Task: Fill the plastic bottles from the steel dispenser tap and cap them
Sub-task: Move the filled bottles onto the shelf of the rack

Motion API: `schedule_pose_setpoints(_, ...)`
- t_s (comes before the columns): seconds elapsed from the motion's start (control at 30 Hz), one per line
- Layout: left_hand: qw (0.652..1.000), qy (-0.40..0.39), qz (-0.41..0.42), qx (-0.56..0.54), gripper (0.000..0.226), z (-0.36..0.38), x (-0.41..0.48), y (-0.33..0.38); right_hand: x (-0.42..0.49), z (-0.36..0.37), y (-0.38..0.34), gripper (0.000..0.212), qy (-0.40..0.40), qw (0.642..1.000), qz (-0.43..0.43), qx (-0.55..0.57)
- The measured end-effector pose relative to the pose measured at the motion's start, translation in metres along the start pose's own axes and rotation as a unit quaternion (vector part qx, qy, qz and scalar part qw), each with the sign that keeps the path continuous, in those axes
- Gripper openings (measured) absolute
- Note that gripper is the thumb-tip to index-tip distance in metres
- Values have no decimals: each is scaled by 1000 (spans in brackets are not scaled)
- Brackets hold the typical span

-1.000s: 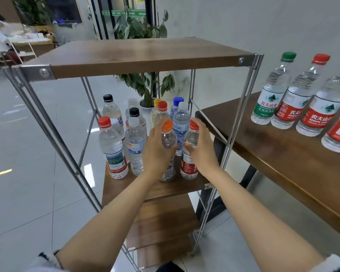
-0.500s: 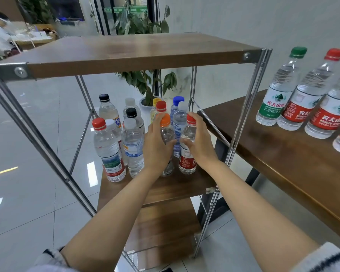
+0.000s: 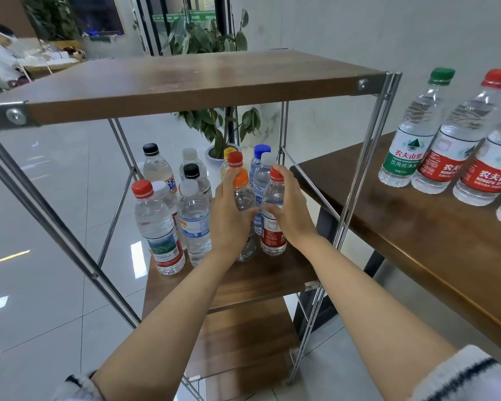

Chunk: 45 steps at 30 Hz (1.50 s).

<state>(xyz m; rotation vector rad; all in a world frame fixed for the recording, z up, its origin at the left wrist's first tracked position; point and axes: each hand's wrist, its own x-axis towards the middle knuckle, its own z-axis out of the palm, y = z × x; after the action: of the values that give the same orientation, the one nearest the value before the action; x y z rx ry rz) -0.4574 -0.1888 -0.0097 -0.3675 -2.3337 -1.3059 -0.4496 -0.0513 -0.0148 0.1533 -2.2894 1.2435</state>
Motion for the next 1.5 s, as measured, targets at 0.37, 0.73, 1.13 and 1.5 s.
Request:
schedule_pose_setpoints(0.37,999,-49,-4,4,84,-15,-6,11,-9,-22,-20,84,-68,993,30,-91)
schedule_pose_setpoints(0.73,979,-144,112,85,35,-67,-52,42,-87,-67,-71,73,-103,981,2,-165)
schedule_pose_setpoints(1.13,945,-207,252,28,25,-71,-85,137,-154,-187,-117,35,-10,941,-2,-339)
schedule_pose_setpoints(1.5,916,-235,325,-6,28,1,-55,237,-125,-285,-112,38,110,909,89,-391)
